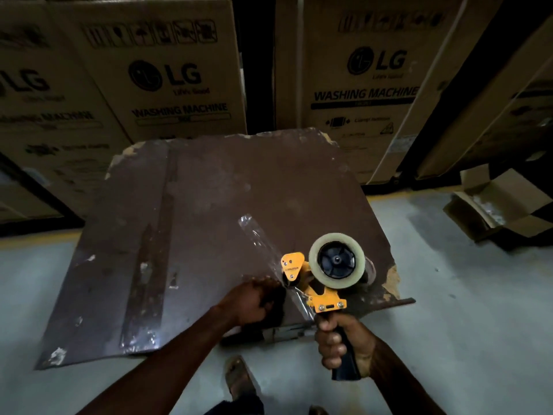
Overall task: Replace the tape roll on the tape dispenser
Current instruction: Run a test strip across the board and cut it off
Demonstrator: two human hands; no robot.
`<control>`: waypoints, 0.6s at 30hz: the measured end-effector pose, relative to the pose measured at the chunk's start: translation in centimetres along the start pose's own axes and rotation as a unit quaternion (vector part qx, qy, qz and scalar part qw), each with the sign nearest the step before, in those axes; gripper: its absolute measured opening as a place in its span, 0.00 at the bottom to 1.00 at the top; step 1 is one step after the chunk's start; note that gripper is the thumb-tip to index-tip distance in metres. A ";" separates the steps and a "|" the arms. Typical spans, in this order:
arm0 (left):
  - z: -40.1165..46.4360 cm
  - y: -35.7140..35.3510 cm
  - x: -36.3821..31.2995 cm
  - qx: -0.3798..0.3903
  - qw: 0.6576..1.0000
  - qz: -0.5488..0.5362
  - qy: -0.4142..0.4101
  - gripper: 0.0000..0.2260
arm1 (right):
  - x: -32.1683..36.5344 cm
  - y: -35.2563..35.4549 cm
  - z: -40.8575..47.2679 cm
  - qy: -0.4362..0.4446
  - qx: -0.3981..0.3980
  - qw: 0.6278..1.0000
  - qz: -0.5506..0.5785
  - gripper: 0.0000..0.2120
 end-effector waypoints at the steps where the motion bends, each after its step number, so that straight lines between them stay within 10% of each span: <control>1: -0.2 2.2 -0.5 -0.039 0.999 -0.020 -0.003 0.19 | 1.2 -1.1 0.8 0.015 0.021 1.000 0.003 0.07; 7: -2.6 14.8 -0.5 -0.237 0.967 -0.093 -0.013 0.31 | 7.9 -7.6 5.0 0.083 0.128 0.988 -0.003 0.05; 18: 0.1 26.3 -3.8 -0.290 0.933 -0.189 -0.094 0.28 | 15.2 -12.4 5.6 0.084 0.184 0.977 -0.064 0.06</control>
Point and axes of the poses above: each hand's wrist, its own z-axis towards the middle knuckle, its own y-axis out of the back of the hand, x = y × z, the point moved 10 cm from there along z, towards the middle knuckle, and after that the axes turned 13 degrees about -z, right-handed, at the moved point
